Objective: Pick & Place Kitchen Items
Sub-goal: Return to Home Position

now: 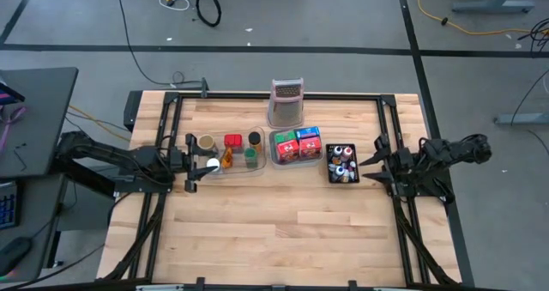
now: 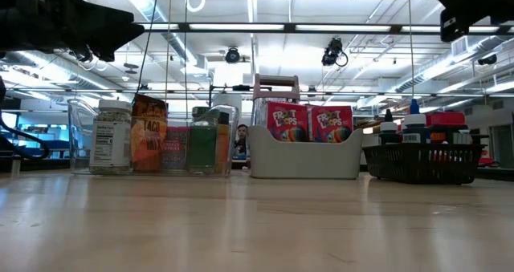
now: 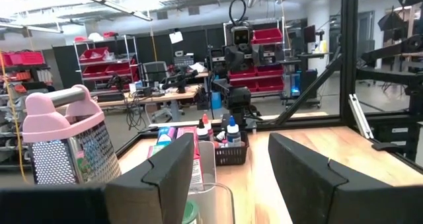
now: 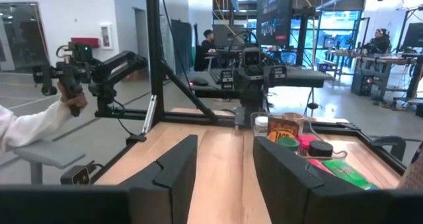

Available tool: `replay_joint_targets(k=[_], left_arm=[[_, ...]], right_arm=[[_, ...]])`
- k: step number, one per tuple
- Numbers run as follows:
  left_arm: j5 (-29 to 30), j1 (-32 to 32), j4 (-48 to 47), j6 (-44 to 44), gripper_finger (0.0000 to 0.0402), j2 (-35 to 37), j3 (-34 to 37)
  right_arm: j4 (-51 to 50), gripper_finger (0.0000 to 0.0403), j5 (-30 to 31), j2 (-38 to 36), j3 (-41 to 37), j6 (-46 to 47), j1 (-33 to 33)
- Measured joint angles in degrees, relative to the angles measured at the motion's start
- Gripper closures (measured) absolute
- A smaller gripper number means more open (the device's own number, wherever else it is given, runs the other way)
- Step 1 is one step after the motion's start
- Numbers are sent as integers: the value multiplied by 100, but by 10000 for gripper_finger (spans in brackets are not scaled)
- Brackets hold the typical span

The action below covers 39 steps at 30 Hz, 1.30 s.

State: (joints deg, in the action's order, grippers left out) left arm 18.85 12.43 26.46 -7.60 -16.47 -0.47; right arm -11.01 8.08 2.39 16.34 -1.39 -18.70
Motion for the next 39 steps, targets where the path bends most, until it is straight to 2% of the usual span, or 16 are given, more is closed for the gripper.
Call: replay_joint_targets(k=[7,12,22,32,36,39], left_arm=[[44,0,-19,272,196,0,1],[44,0,-1,53,196,0,2],[42,0,-2,-639,196,0,4],[42,0,-2,-658,196,0,7],[42,0,-2,-659,196,0,7],[42,0,-2,-636,196,0,7]], right_arm=[[900,245,-2,2,-775,-15,0],[1258,245,0,2,-1130,-18,0],[1276,245,-4,2,-1200,10,0],[1276,245,-19,2,-1200,144,0],[1277,245,-239,2,-1202,103,0],[1752,245,-302,2,-1413,-90,-2]])
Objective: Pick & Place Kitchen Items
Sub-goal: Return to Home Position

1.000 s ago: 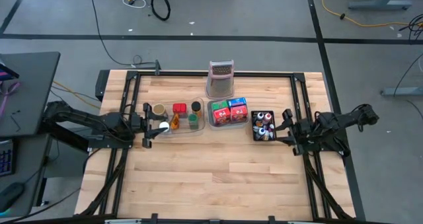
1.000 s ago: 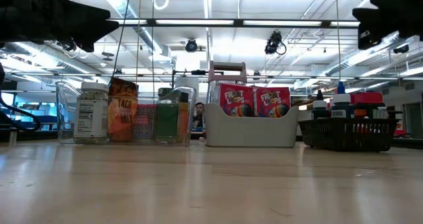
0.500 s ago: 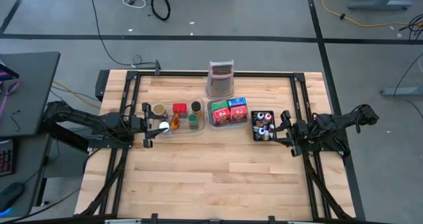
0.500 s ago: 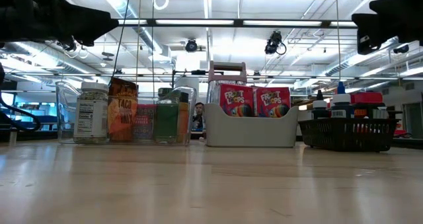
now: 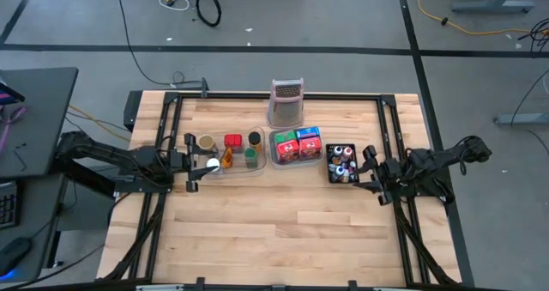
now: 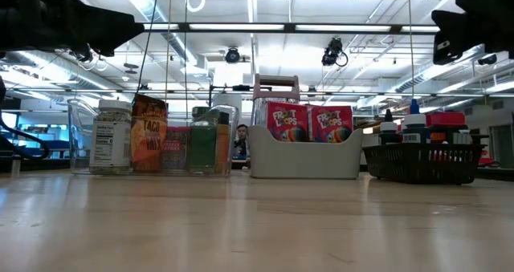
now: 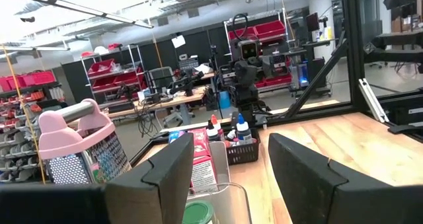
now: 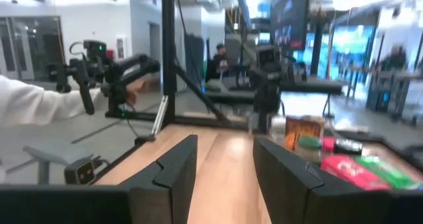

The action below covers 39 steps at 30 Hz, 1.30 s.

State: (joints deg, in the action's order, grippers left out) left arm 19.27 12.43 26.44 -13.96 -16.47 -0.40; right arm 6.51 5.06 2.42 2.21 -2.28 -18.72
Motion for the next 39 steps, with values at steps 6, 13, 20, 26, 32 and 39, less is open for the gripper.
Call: replay_joint_targets(k=[6,13,20,26,32,39], left_arm=[[0,0,0,-11,196,0,2],[0,0,-2,-87,196,-2,2],[0,0,0,-87,196,-2,4],[0,0,-1,-87,196,-2,4],[0,0,0,-89,196,-1,4],[-2,2,-2,-90,196,-2,4]], right_arm=[[228,245,-4,44,-139,-121,2],[-214,245,315,44,-135,-221,2],[-358,245,1039,96,-130,-123,4],[-357,245,1056,96,-130,-125,4],[-356,245,1054,96,-130,-125,4],[-357,245,1054,96,-130,-125,4]])
